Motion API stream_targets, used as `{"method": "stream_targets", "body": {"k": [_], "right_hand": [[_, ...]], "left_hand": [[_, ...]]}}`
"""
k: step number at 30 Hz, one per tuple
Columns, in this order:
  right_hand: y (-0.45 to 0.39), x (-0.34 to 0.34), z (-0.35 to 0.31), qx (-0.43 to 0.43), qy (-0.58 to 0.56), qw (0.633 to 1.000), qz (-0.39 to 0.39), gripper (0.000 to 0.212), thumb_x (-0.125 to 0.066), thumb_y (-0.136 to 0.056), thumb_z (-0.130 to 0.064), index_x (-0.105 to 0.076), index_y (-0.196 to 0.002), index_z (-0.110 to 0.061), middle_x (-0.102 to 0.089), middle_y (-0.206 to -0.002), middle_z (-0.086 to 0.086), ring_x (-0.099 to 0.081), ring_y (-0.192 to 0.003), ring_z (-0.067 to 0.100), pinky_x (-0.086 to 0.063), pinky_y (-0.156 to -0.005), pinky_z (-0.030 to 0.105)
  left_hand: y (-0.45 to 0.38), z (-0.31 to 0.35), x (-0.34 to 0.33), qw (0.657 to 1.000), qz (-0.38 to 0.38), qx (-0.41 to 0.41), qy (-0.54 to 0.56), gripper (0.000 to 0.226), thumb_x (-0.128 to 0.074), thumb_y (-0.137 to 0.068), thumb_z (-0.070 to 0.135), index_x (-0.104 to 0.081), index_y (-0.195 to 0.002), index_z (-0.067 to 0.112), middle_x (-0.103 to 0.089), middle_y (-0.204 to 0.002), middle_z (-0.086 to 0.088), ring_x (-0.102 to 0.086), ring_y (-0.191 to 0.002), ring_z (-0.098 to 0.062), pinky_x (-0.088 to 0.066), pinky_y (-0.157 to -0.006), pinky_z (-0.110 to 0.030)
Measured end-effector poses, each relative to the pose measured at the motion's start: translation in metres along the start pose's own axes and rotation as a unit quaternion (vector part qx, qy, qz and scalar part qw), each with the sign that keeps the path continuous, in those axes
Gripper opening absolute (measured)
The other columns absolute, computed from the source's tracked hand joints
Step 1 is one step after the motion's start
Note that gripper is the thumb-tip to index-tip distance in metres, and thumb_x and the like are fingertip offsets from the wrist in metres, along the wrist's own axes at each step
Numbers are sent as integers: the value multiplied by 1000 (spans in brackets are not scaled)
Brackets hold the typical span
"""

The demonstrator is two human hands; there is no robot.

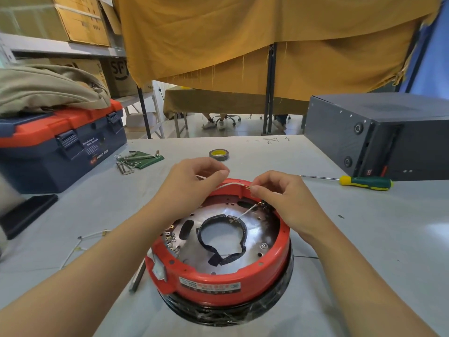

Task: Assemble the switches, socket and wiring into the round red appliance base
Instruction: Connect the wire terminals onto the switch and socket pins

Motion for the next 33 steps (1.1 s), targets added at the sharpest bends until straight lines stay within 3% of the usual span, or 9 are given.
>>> {"method": "stream_targets", "body": {"k": [4,8,15,20,23,27,33], "right_hand": [[1,-1,-1,2,21,1000,-13,4,-70,-83,-15,-70,-78,-15,-69,-72,-1,-63,-73,15,-49,-69,19],[1,-1,0,4,30,999,-13,7,-68,-83,-13,-70,-76,-15,-69,-72,3,-61,-70,11,-50,-61,14],[-1,2,5,5,41,999,4,8,-67,-83,-13,-69,-77,-16,-66,-68,-8,-59,-66,4,-44,-62,11],[-6,13,11,-40,3,995,91,13,-60,-89,-16,-71,-88,-22,-70,-88,-8,-62,-81,1,-44,-65,6],[-7,12,22,-111,-2,990,93,18,-57,-92,-22,-67,-106,-23,-67,-103,-8,-59,-92,-1,-42,-70,10],[-7,2,33,-187,-60,979,47,26,-55,-93,-23,-63,-117,-18,-67,-110,0,-63,-98,10,-48,-86,24],[-7,-2,33,-180,-120,976,22,25,-48,-94,-7,-72,-93,-16,-74,-91,8,-70,-87,21,-54,-86,35]], "left_hand": [[-2,14,-9,991,-61,-82,-89,9,-66,-86,25,-74,-87,23,-71,-82,10,-60,-75,1,-44,-68,-9],[-4,16,-21,977,-86,-128,-147,8,-68,-83,16,-74,-86,19,-66,-71,7,-55,-63,1,-38,-60,-7],[-9,7,-32,986,-95,-92,-105,10,-65,-85,21,-67,-76,26,-68,-69,6,-54,-60,-3,-38,-55,-12],[-11,1,-36,987,-127,-44,-86,10,-67,-83,22,-67,-74,26,-59,-65,12,-48,-55,1,-36,-53,-9],[-11,4,-42,980,-153,-54,-111,10,-67,-83,19,-68,-74,23,-58,-69,9,-48,-57,-2,-37,-55,-10],[-10,6,-52,973,-161,-79,-146,9,-64,-84,14,-69,-76,17,-58,-68,7,-48,-58,-2,-36,-55,-8],[-9,5,-58,973,-136,-94,-161,10,-61,-84,12,-68,-78,14,-55,-66,9,-48,-59,-2,-37,-58,-7]]}}
Point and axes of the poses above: each hand's wrist, its own y-axis away from the middle knuckle, its own x-axis out of the back of the hand, z = x × y, the point moved 2 cm from there along -y, towards the middle knuckle
